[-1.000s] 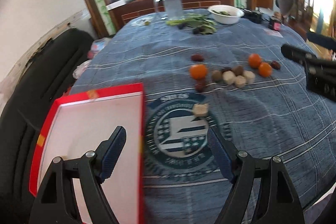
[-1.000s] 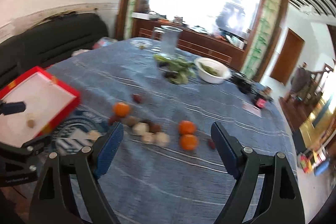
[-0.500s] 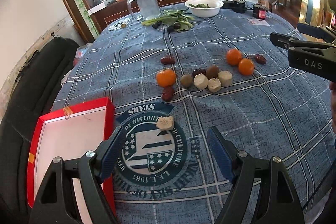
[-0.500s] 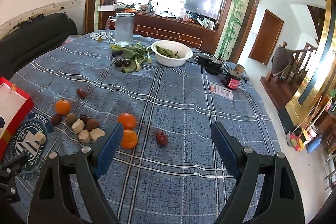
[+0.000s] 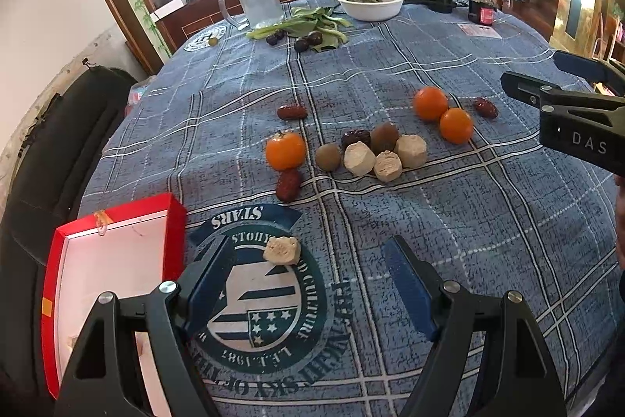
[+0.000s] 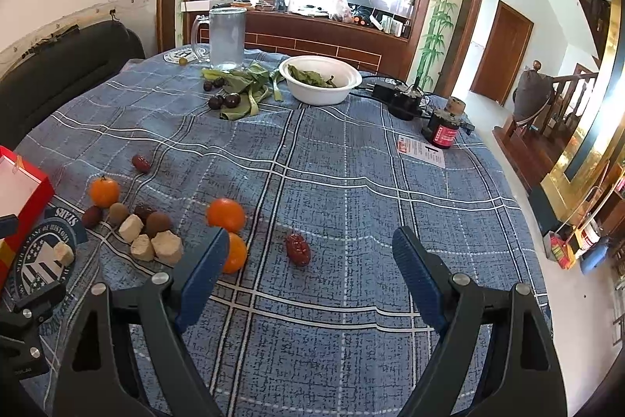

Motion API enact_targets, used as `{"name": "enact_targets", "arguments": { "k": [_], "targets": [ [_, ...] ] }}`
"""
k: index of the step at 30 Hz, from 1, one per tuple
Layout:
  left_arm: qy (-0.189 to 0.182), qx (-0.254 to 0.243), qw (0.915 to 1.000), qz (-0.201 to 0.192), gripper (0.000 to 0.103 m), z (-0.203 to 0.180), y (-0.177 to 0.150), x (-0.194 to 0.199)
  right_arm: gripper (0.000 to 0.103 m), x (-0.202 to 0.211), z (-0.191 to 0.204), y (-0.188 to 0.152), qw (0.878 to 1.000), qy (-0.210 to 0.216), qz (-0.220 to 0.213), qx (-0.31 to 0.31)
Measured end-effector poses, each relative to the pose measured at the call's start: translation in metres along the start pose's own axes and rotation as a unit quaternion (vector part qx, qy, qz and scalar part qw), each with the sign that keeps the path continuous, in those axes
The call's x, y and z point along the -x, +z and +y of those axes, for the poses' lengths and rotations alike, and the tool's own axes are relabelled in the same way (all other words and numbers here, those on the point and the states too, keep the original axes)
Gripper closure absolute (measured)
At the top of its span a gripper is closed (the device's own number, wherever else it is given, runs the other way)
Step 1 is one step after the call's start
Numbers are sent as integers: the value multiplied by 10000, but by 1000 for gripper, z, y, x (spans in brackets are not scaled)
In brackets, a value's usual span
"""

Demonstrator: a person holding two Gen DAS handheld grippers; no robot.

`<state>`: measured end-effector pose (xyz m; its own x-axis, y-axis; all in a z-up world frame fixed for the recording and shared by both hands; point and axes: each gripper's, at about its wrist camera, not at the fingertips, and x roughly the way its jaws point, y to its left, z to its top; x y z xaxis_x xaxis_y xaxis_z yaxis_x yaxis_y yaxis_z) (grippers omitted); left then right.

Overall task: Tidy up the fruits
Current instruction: 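Move both grippers back over the table toward the remaining items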

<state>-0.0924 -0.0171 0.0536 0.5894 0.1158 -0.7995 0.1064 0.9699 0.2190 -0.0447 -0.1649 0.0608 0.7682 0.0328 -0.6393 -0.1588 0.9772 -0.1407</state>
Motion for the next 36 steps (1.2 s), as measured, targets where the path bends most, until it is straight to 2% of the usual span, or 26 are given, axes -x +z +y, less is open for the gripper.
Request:
{"name": "enact_targets", "arguments": {
  "k": [28, 30, 36],
  "targets": [
    [-78, 75, 9999, 121, 23, 6, 0, -14, 17, -11, 1, -1, 9997, -238, 46, 70],
    [-33, 145, 9998, 130, 23, 14, -3, -15, 17, -15, 0, -3, 9998, -156, 101, 60],
    [191, 531, 9981, 239, 23, 51, -23, -14, 18, -29, -10, -9, 9972, 648, 338, -172]
  ]
}}
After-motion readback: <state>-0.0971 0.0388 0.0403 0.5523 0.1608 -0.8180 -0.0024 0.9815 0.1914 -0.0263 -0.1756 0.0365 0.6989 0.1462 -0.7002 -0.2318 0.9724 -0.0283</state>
